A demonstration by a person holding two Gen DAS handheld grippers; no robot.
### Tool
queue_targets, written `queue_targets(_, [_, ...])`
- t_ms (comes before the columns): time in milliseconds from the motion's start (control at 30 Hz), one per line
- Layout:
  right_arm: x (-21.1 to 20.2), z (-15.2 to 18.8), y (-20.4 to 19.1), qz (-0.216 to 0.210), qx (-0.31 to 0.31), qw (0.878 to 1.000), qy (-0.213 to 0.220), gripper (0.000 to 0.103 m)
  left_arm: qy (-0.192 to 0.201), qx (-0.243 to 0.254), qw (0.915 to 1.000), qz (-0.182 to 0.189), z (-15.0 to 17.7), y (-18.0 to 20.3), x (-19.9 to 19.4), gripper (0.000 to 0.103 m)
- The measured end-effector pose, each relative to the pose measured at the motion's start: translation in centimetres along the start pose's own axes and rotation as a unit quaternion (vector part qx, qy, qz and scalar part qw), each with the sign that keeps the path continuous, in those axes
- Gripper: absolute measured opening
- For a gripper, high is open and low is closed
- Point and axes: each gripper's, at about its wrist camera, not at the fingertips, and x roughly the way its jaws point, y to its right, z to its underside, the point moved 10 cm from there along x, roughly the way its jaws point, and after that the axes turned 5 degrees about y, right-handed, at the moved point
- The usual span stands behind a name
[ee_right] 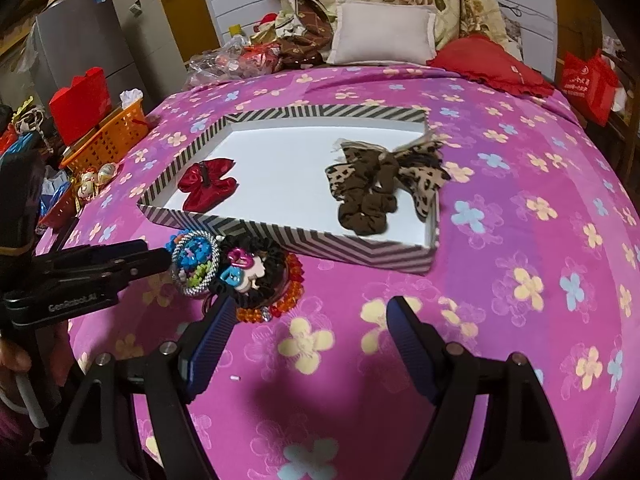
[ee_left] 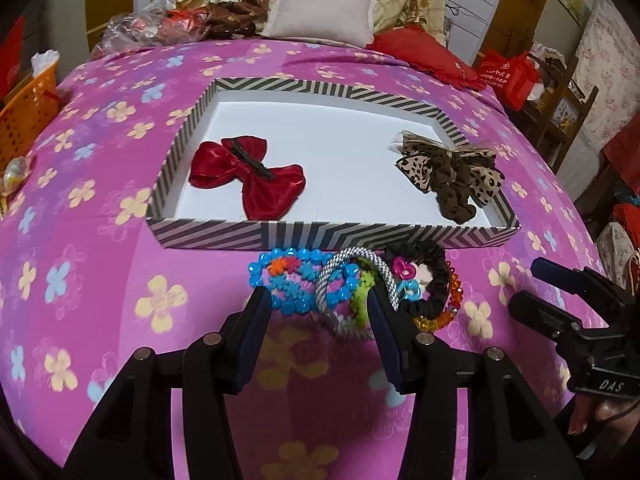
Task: Organize jewelry
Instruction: 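Grasp the silver braided bangle with the left tool while the right grasps the black scrunchie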
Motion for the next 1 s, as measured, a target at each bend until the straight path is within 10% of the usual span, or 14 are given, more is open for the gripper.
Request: queue_targets(1000, [7.2, -0.8, -3.0, -0.024, -0.078, 0.996, -0.027, 0.011, -0.026, 0.03, 0.9992, 0.009, -0.5, 0.0, 3.1, 0.0])
